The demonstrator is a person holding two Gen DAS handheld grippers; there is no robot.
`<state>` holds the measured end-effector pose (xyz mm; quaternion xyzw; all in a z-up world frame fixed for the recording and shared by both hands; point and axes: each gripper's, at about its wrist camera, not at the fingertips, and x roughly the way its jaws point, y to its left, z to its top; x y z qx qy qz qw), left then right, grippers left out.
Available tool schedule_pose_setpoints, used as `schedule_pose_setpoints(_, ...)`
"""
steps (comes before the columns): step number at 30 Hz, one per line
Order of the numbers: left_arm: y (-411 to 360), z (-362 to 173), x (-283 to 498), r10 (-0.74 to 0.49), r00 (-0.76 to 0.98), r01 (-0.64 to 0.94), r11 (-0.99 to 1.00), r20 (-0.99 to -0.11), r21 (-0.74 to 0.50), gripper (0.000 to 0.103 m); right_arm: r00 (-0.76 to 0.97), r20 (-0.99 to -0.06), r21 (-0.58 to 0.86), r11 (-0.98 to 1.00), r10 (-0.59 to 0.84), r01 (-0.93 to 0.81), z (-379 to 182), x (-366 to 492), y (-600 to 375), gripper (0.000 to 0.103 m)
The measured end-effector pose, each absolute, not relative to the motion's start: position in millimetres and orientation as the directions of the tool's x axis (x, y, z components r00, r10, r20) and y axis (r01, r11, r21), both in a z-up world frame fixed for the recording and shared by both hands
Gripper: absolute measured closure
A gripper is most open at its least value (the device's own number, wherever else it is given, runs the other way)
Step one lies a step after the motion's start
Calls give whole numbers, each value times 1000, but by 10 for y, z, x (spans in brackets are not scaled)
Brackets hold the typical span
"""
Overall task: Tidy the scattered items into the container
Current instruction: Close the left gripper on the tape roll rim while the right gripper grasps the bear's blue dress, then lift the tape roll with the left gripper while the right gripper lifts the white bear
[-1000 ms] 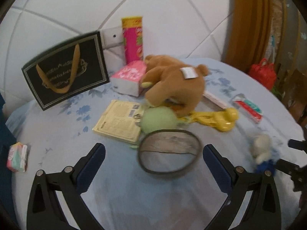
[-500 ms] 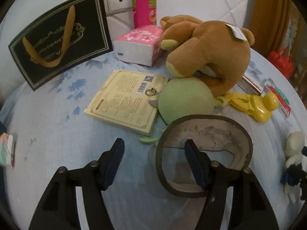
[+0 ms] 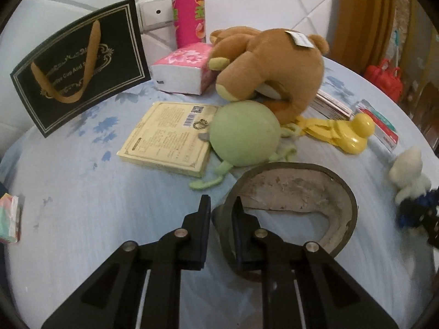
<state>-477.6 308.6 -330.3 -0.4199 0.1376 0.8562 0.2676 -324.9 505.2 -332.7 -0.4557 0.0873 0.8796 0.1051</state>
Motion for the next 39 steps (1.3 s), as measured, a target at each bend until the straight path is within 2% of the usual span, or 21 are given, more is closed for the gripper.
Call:
schedule_pose_setpoints(4, 3065, -3183, -4626, 362, -527, -578, -816, -769, 12, 88, -585, -801, 49, -961, 126, -274, -3170, -3107, 5115, 69)
schedule_pose_setpoints(12, 3071, -2973, -4284, 413, -532, -607, -794, -739, -6, 88, -641, -766, 144, -956, 55, -254, -2892, -2766, 5181, 69)
schedule_pose_setpoints(16, 3066, -2883, -4128, 433, -528, -612, -791, -731, -26, 88, -651, -759, 169, -964, 6, -207, -2769, -2721, 5067, 69)
schedule_pose_setpoints(22, 2955, -2636, -3833, 444, -549, -604, -796, -708, -31, 88, -684, -729, 131, -985, -21, -110, -2509, -2700, 4621, 69)
schedule_pose_setpoints(31, 2374, -1926, -3491, 372, -683, -502, -864, -629, 33, 88, -742, -662, 108, -993, -107, 46, -2027, -2712, 4016, 69)
schedule_pose_setpoints(39, 1492, -1125, -3218, 242, -813, -331, -940, -530, 78, 88, -798, -541, 95, -962, -266, 256, -1303, -2657, 3261, 69)
